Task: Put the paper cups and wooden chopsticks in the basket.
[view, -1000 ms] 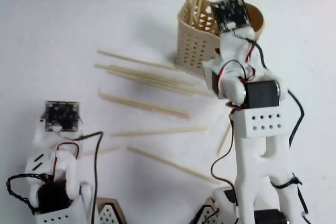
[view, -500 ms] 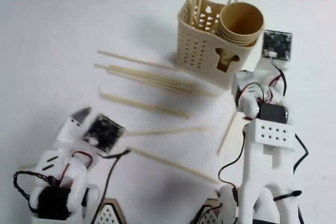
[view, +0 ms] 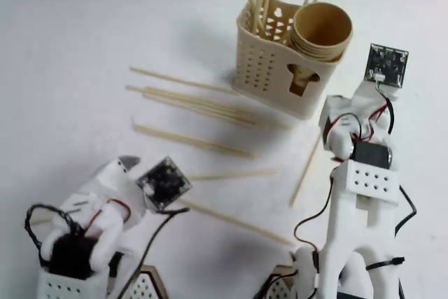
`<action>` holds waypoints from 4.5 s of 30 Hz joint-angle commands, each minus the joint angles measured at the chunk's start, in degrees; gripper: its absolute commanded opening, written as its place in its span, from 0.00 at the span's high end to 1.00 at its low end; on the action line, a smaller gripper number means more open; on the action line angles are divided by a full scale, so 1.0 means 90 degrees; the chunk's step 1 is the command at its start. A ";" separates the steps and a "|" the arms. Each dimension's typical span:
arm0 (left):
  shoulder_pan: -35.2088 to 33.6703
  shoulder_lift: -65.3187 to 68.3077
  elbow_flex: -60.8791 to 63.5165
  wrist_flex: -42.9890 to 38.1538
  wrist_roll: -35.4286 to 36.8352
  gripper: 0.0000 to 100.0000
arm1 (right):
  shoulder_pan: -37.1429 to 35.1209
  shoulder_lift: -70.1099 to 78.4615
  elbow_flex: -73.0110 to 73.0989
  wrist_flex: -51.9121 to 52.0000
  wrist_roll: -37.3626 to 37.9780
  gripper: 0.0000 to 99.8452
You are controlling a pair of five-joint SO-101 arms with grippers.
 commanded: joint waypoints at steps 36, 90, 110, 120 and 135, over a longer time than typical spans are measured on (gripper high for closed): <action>0.2252 0.9968 -0.3692 -0.1993 -0.0176 0.74 | 0.0288 -0.0269 -0.0068 -0.0122 -0.0010 0.98; 0.3678 0.9206 -0.3751 -0.1221 0.1778 0.80 | 0.0308 -0.0278 -0.0088 -0.0112 -0.0010 0.98; 0.4029 1.1551 -0.5021 -0.0811 0.1797 0.98 | 0.0444 -0.0278 -0.0088 -0.0112 -0.0010 0.98; 0.3101 1.0095 -0.4620 -0.0400 0.1582 0.98 | 0.0444 -0.0278 -0.0088 -0.0112 -0.0010 0.98; 0.2085 1.0271 -0.4689 -0.0869 0.0791 0.98 | 0.0435 -0.0278 -0.0088 -0.0112 -0.0010 0.98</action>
